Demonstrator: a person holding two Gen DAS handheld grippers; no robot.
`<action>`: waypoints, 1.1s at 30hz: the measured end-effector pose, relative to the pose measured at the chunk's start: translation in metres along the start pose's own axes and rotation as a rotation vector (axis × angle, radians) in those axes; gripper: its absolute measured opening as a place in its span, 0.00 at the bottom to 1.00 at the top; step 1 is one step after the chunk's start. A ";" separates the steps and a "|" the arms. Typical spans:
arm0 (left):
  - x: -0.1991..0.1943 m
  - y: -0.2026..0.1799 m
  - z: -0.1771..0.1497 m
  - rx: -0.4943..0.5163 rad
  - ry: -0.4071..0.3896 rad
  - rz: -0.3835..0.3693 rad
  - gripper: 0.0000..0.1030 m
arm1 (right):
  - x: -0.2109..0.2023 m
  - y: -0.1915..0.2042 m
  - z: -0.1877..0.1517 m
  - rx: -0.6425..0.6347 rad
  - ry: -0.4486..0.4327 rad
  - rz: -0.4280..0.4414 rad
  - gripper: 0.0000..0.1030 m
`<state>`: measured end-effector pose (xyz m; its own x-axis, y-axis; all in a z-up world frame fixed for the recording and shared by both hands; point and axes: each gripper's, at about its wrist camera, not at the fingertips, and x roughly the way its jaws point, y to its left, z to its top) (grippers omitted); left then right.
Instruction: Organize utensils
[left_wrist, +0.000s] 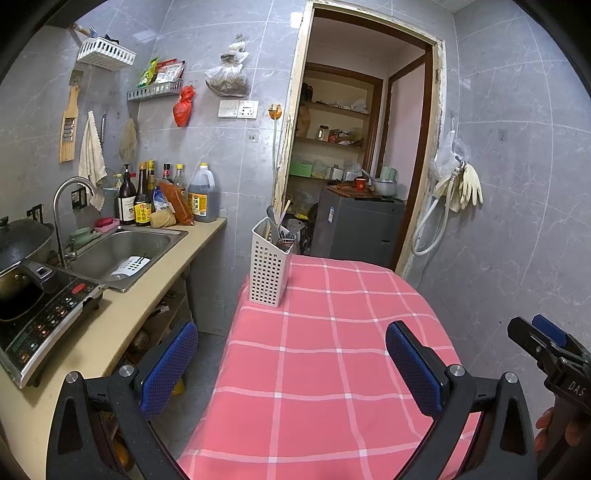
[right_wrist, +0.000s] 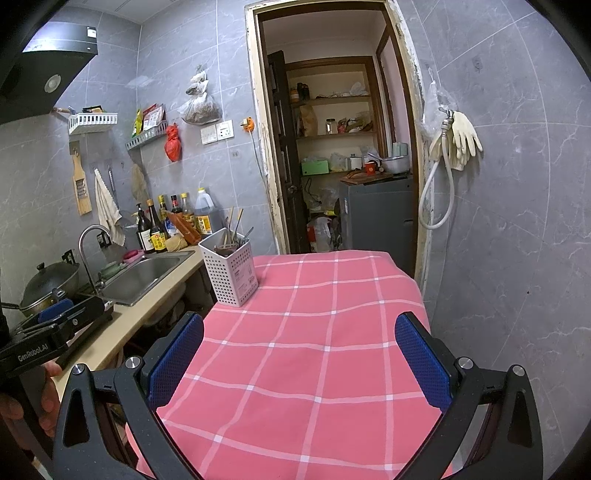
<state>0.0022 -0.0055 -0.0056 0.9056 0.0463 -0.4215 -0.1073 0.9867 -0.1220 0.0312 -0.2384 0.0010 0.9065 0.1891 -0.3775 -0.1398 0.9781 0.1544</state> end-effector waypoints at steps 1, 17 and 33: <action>0.000 0.000 0.000 0.000 0.000 0.000 1.00 | 0.000 0.000 0.000 0.001 0.001 0.000 0.99; 0.000 -0.001 -0.001 -0.001 0.001 -0.001 1.00 | -0.001 0.001 0.000 0.000 0.001 0.000 0.99; 0.000 -0.001 -0.002 -0.003 0.001 -0.002 1.00 | 0.000 -0.001 0.001 -0.001 0.002 0.001 0.99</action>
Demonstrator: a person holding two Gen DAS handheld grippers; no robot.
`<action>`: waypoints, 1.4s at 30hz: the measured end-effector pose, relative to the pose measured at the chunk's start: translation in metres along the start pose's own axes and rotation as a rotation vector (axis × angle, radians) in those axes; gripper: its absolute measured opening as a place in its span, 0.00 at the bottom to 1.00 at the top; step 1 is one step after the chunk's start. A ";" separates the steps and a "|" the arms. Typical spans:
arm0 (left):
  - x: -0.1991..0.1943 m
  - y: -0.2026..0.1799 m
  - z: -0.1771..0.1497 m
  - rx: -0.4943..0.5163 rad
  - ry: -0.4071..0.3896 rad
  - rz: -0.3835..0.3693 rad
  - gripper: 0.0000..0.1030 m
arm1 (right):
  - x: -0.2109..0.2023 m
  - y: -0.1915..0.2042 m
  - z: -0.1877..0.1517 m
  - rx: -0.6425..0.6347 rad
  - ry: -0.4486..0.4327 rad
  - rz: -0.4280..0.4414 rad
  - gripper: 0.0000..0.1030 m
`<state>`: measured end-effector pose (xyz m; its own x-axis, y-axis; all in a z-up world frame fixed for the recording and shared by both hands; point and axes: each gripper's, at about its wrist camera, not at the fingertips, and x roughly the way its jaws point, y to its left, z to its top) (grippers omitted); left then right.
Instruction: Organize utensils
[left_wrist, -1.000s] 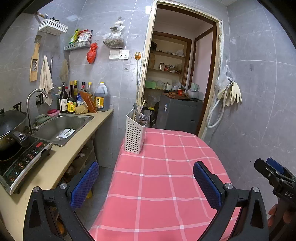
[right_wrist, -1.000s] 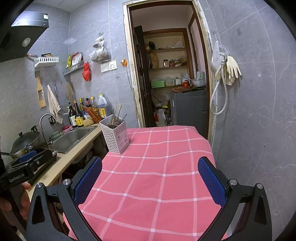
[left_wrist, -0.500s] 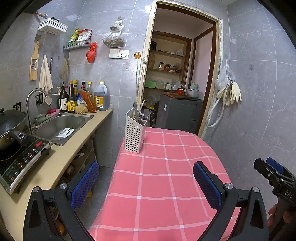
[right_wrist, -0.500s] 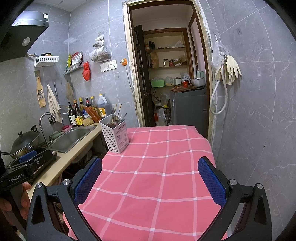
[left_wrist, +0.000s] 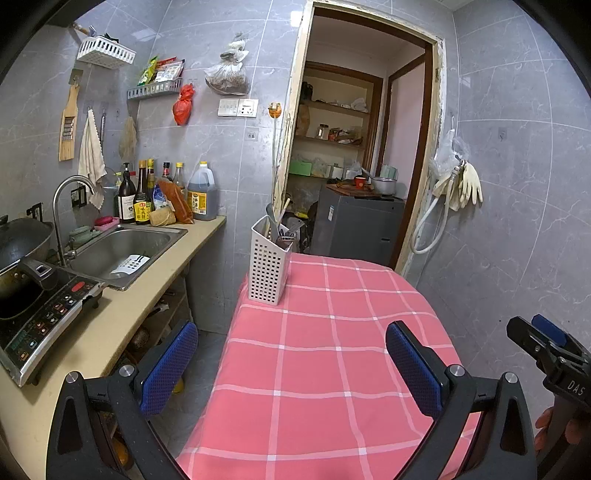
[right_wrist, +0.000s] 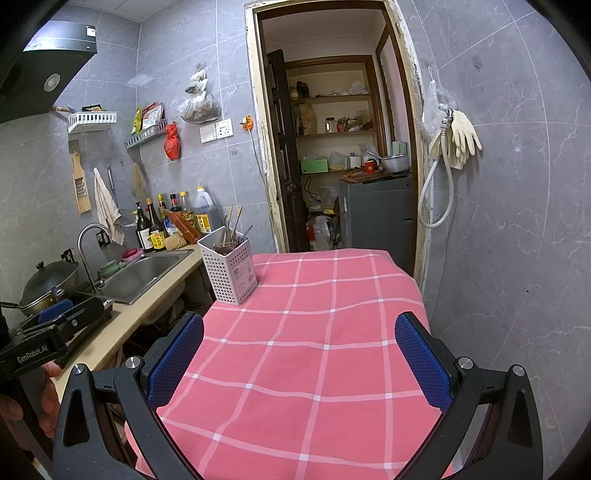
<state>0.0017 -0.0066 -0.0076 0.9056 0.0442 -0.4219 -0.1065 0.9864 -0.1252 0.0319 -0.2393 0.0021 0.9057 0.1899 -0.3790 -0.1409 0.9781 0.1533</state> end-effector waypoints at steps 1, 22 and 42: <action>0.000 0.000 0.000 0.001 0.000 0.001 1.00 | 0.000 0.000 0.000 0.000 0.001 0.000 0.99; 0.001 0.000 -0.001 0.000 -0.005 0.019 1.00 | -0.001 0.001 0.001 0.000 0.001 0.000 0.99; -0.001 -0.011 -0.003 0.036 0.002 0.026 1.00 | -0.002 0.003 -0.009 0.002 0.015 0.010 0.99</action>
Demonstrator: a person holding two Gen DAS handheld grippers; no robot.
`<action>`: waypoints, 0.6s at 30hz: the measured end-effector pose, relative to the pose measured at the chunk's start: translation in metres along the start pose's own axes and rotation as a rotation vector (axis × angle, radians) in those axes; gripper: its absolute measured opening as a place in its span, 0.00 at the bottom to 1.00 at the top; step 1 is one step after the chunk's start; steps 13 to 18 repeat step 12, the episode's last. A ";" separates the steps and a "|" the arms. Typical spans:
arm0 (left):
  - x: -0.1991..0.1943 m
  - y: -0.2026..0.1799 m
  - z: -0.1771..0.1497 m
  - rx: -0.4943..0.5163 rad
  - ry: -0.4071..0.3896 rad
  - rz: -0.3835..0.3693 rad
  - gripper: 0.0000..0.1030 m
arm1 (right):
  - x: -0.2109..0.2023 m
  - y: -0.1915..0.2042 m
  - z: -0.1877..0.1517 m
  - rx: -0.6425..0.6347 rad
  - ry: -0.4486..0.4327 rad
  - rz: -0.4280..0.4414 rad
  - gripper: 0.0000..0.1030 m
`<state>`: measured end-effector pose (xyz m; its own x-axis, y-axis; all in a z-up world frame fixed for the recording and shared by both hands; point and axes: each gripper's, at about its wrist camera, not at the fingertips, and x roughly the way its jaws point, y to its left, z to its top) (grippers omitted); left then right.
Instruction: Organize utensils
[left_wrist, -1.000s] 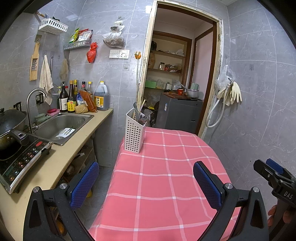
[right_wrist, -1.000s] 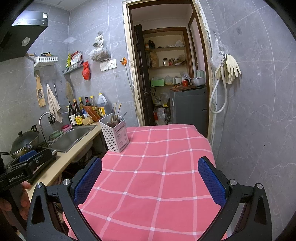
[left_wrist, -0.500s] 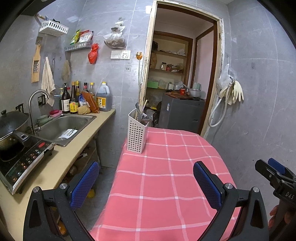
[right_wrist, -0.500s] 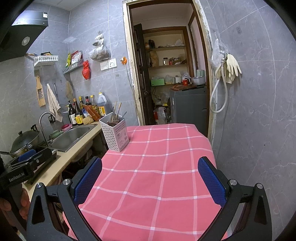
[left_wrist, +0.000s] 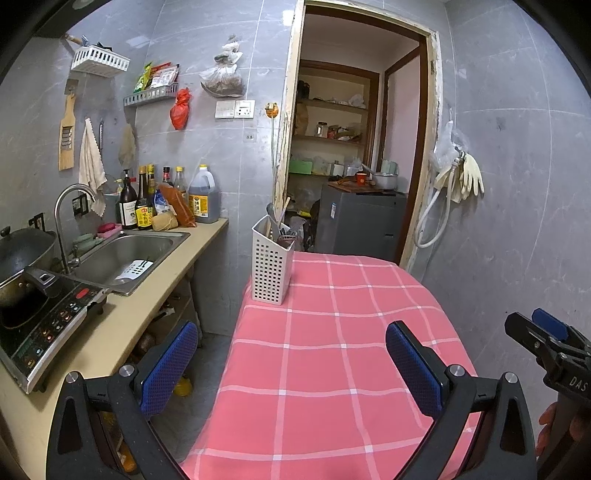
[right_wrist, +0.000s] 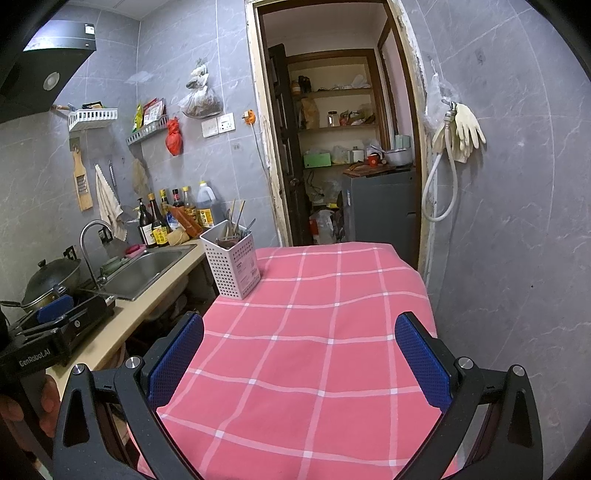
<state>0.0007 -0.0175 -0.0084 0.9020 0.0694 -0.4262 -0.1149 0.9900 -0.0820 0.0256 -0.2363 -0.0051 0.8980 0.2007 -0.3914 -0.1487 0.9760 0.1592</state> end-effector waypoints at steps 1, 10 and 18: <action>0.000 0.000 0.000 -0.002 0.000 -0.002 1.00 | -0.001 0.001 -0.001 0.000 0.000 0.000 0.99; 0.006 0.004 -0.002 0.005 0.016 -0.002 1.00 | 0.001 0.004 -0.008 0.001 0.011 0.002 0.99; 0.008 0.006 -0.002 0.004 0.025 0.001 1.00 | 0.007 0.004 -0.007 0.004 0.019 0.005 0.99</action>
